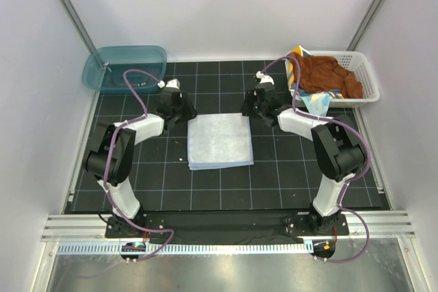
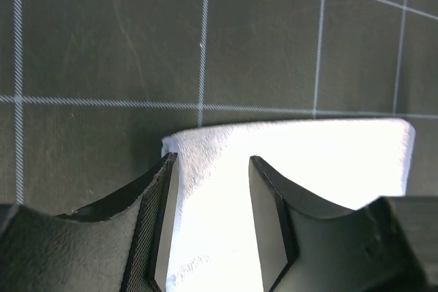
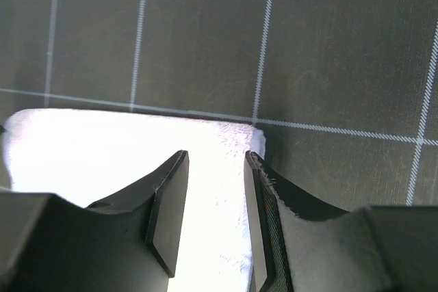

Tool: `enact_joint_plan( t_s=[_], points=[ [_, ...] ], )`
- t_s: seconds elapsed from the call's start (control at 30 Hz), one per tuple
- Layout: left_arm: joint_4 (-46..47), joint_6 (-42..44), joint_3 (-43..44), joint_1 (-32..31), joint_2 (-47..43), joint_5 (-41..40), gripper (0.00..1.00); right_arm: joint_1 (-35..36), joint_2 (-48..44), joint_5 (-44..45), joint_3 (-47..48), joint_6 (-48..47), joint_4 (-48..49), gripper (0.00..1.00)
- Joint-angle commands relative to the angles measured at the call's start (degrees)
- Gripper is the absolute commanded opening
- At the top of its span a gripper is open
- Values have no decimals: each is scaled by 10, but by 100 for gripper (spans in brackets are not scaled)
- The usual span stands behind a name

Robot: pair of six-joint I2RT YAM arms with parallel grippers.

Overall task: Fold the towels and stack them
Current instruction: Fold the towel

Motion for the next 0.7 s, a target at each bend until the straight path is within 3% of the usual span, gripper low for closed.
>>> enact_joint_plan(
  t_s=[0.0, 0.67],
  points=[
    [-20, 16, 44, 2, 15, -27, 49, -4, 22, 18, 37, -11, -9, 45],
    [-144, 31, 136, 2, 114, -39, 42, -19, 92, 11, 80, -8, -44, 45]
  ],
)
